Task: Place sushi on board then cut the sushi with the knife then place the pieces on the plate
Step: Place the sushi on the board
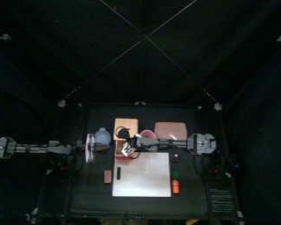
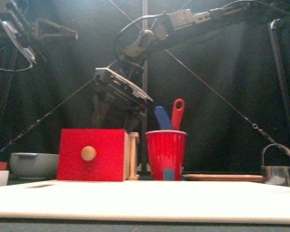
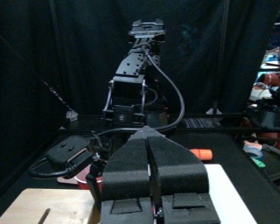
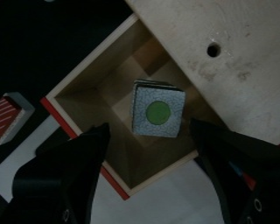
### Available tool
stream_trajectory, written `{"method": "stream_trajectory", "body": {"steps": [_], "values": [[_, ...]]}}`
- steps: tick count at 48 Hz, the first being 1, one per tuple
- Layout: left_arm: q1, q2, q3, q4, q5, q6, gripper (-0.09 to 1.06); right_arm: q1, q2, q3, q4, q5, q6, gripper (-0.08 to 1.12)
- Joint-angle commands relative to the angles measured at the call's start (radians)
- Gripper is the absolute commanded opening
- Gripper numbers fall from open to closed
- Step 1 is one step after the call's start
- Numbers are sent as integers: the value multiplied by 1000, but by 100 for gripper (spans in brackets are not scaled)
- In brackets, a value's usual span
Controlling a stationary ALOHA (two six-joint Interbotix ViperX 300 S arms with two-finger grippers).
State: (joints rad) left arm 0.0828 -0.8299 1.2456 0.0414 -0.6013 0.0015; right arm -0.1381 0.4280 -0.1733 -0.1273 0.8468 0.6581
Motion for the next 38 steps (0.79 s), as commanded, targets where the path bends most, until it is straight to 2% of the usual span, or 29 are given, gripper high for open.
{"method": "stream_trajectory", "body": {"steps": [1,27,38], "values": [[3,2,-12,-2,-6,2,10,-3,-20,-37,2,-14,3,100],[3,2,-12,-2,-11,2,10,-12,9,-64,2,-9,63,98],[3,2,-12,-2,-12,2,10,-9,23,-67,2,-3,63,83]]}}
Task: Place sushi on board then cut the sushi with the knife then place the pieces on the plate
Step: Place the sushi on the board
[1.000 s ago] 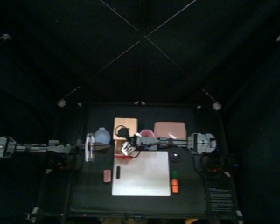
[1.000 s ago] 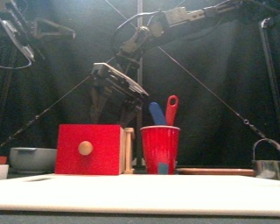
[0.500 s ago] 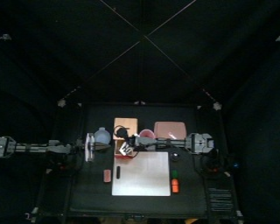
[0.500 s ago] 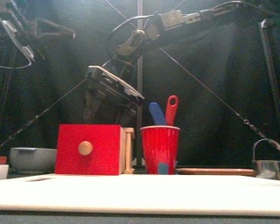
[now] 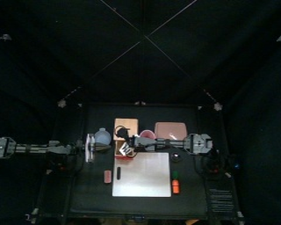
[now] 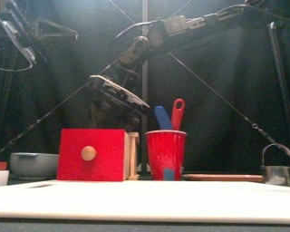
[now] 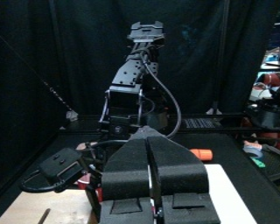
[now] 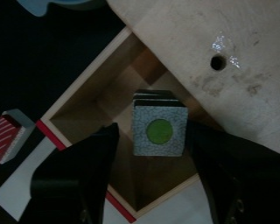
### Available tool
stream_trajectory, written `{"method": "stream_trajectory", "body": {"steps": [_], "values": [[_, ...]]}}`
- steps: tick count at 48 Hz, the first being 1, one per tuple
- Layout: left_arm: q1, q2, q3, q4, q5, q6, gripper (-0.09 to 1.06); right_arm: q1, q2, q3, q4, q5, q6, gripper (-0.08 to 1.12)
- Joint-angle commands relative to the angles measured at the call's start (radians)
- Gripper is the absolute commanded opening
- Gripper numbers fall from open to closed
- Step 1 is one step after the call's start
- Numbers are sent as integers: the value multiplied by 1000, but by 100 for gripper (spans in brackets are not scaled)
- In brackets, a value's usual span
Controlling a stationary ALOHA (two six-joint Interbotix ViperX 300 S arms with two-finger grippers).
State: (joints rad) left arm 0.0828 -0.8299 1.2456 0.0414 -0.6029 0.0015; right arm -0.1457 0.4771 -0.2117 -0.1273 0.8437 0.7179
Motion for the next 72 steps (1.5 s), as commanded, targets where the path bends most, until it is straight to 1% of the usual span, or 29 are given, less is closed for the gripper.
{"method": "stream_trajectory", "body": {"steps": [1,10,22,28,38,45,50,53,64,72], "values": [[3,2,-12,-2,-11,2,10,-2,-25,-29,2,0,3,81],[3,2,-12,-2,-11,2,10,0,-25,-38,2,0,3,70],[3,2,-3,-2,-11,3,10,23,-64,-66,-6,12,-12,69],[3,2,-2,0,-11,5,10,51,-106,-69,-32,32,-17,69],[3,2,-3,3,-11,5,10,98,-173,-46,-147,67,-17,69],[3,2,-3,23,-11,6,10,141,-222,-32,-224,77,-18,69],[3,2,-2,29,-8,5,10,178,-256,-9,-284,91,-18,69],[3,2,-2,28,-6,5,10,204,-276,8,-321,104,-18,69],[3,2,-2,26,-5,5,10,354,-357,107,-508,238,-8,69],[3,2,-5,25,-6,5,10,483,-368,219,-626,336,-6,69]]}}
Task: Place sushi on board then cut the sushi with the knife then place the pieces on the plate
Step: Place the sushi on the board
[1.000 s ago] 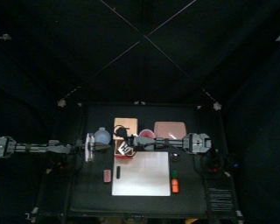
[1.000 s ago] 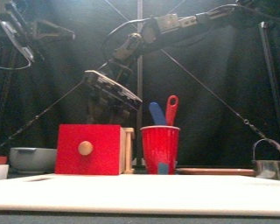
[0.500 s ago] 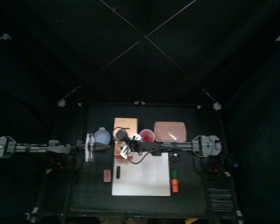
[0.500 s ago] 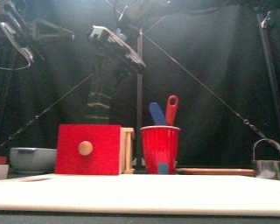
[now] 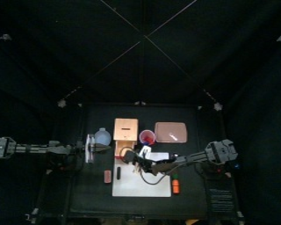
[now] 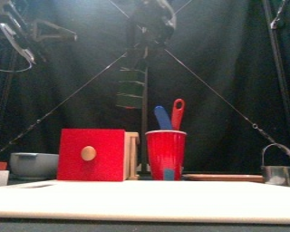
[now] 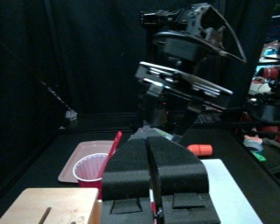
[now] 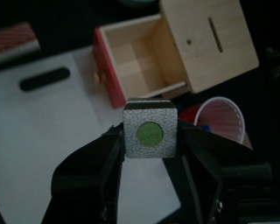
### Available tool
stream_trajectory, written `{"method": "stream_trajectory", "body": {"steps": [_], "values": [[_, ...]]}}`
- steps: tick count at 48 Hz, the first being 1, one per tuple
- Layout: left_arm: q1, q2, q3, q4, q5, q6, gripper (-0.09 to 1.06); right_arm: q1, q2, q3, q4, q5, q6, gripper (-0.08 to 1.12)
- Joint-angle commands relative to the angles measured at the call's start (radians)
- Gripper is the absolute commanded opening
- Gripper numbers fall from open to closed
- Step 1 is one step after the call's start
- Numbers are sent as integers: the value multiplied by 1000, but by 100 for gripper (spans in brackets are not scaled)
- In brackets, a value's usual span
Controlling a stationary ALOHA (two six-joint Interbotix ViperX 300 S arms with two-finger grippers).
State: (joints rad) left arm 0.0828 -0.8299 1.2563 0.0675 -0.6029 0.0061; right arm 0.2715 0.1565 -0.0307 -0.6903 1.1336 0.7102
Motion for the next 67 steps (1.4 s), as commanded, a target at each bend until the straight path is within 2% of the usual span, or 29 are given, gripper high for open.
{"method": "stream_trajectory", "body": {"steps": [1,18,35,56,67], "values": [[3,2,-15,-2,-5,0,10,78,-46,49,-75,54,3,69],[3,2,-18,-21,-5,-3,10,227,52,149,-287,202,12,69],[3,2,-14,-40,-5,-6,10,221,199,127,-296,215,15,69],[-3,2,-9,-41,-5,-8,10,195,273,95,-305,213,18,70],[-6,2,-11,-41,-6,-8,10,193,281,98,-239,181,17,70]]}}
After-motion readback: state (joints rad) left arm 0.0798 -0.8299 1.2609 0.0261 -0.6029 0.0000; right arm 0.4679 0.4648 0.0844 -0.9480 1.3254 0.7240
